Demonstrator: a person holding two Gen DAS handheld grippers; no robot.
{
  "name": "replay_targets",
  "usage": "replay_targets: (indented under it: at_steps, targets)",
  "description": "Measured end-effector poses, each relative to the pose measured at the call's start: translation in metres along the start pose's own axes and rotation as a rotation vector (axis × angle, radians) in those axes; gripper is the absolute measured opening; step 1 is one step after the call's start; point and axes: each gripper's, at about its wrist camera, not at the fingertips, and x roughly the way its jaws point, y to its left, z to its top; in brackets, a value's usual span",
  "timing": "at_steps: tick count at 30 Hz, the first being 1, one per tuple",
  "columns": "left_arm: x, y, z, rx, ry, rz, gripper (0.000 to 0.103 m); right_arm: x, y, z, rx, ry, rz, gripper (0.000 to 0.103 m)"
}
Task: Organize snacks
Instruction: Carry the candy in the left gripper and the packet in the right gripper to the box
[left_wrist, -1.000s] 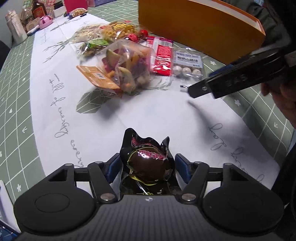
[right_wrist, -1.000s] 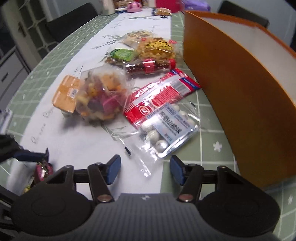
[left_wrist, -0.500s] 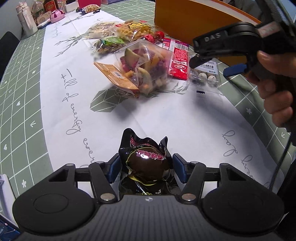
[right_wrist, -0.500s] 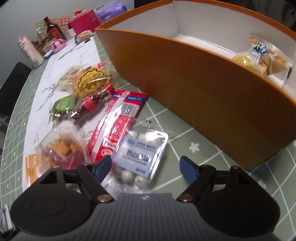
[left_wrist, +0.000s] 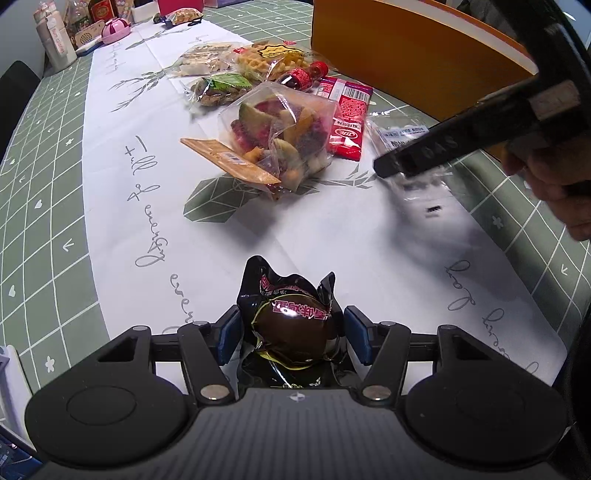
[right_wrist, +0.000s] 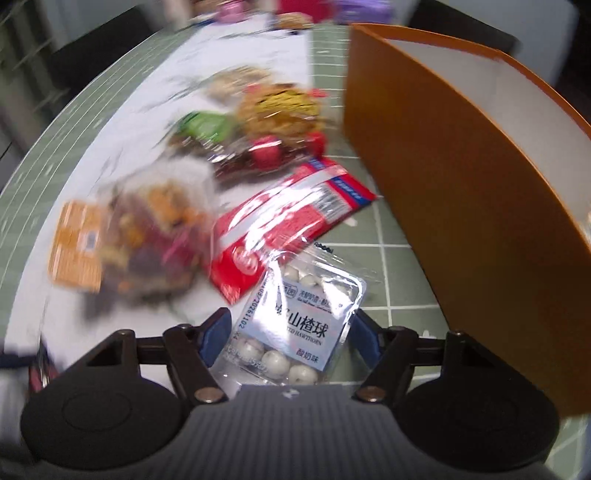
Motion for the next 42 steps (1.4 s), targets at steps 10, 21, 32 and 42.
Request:
replay_targets:
  at_steps: [10, 21, 32, 42]
  targets:
    - [-0.007, -0.002, 0.007, 0.014, -0.023, -0.024, 0.062, -0.020, -0.012, 0.001, -0.081, 0.024, 0.058, 0.061]
    - [-0.025, 0.010, 0.017, -0.034, -0.058, -0.030, 0.061, -0.048, -0.008, 0.030, -0.118, -0.041, 0.154, 0.060]
    - [-0.046, 0.005, 0.043, -0.073, -0.122, -0.051, 0.061, -0.084, -0.033, 0.064, -0.117, -0.131, 0.238, 0.060]
    - [-0.071, -0.021, 0.103, -0.053, -0.212, -0.054, 0.061, -0.127, -0.089, 0.072, -0.034, -0.246, 0.248, 0.060]
